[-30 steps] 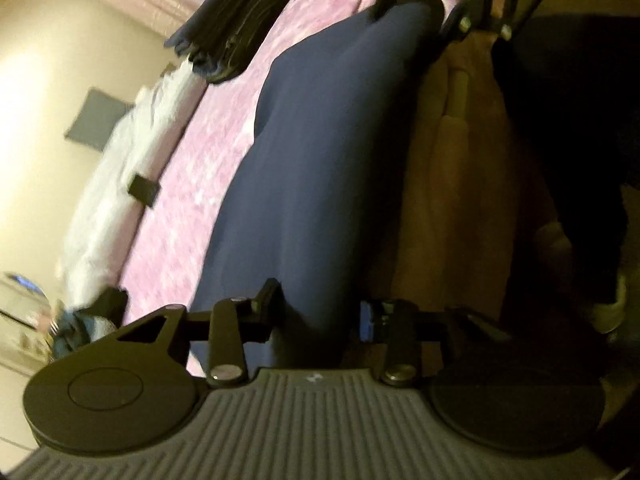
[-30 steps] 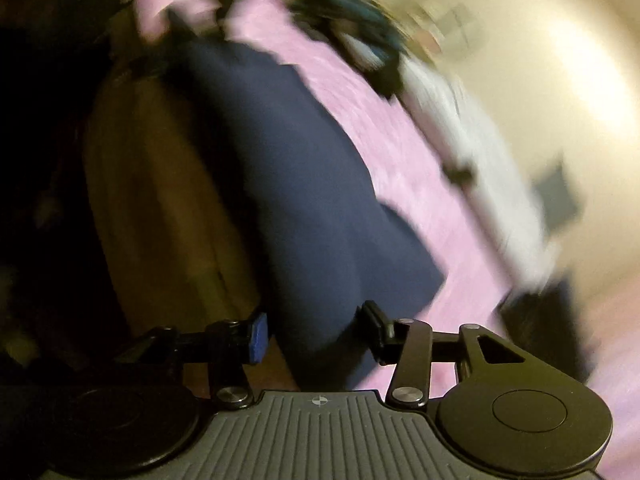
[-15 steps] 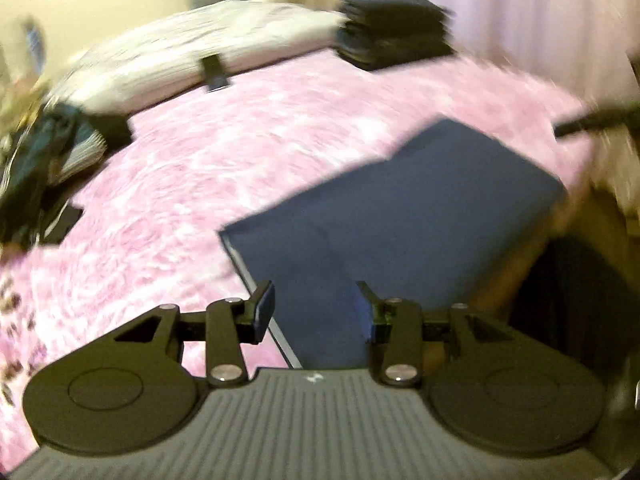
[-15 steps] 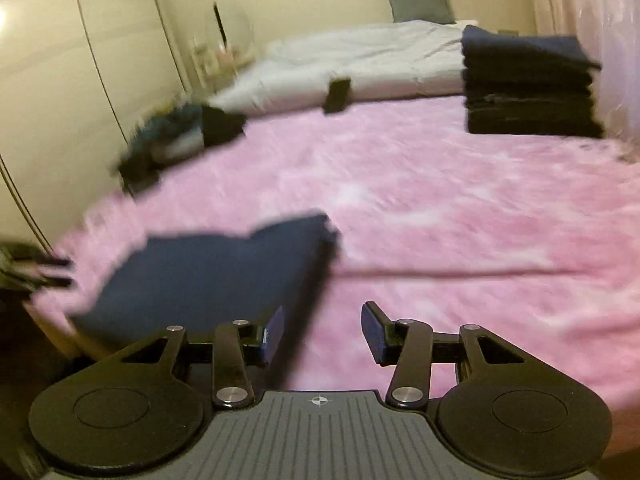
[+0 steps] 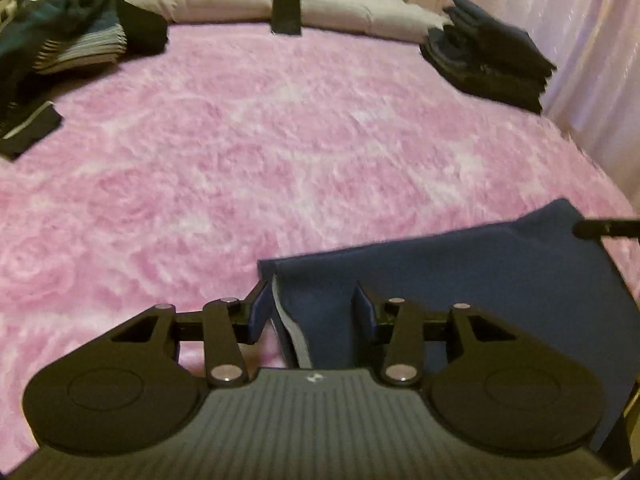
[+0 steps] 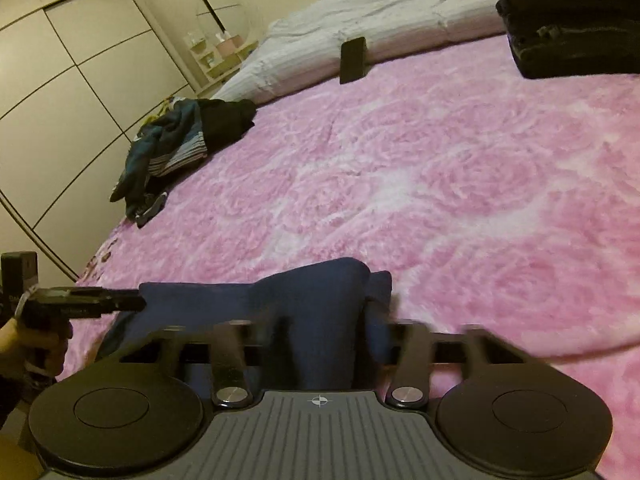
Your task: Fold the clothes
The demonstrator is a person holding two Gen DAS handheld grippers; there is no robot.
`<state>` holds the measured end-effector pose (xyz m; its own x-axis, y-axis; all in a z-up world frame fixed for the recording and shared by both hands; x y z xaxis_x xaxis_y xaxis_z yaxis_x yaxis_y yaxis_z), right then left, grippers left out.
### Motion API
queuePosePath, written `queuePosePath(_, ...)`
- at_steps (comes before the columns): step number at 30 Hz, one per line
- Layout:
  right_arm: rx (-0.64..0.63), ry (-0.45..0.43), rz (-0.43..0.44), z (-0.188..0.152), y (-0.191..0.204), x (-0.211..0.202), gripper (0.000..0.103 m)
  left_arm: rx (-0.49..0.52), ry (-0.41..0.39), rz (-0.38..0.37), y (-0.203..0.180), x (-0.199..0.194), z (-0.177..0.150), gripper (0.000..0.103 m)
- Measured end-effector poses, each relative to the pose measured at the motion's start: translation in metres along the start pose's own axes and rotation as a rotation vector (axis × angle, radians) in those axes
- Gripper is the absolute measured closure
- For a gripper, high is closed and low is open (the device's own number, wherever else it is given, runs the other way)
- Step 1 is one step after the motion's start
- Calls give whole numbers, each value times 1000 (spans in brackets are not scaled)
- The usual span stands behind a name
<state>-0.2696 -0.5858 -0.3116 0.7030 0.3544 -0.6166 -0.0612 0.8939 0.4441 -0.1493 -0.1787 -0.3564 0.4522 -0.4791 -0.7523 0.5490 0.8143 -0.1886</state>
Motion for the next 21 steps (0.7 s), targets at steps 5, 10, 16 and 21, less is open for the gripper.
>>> queuePosePath(5,-47,-12,-62,-6,6,-2,90,13,-40,8,-2,-9,-6,102)
queuePosePath(10,-124,-58,-39,1,20,-18,95,62,-137,35,-13,-42,1,103)
queuePosePath(16,-94,-23,-47,4,3,5,95,25,-102,30,6,-23,10,103)
queuePosePath(21,33,-30,-19,-8,-20,16,95,40,-27,26,11,8,1,102)
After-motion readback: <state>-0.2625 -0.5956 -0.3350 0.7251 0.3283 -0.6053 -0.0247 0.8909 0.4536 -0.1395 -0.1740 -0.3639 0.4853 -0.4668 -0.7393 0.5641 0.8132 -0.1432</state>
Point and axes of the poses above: each gripper's, at about its wrist camera, not at the fingertips, and x roughly the way its jaws point, y to its left, z to its top, the point moved 2 cm from there along x, roughly the way its jaws point, and after that the axes turned 1 degree about -z, right-handed, at the moved point
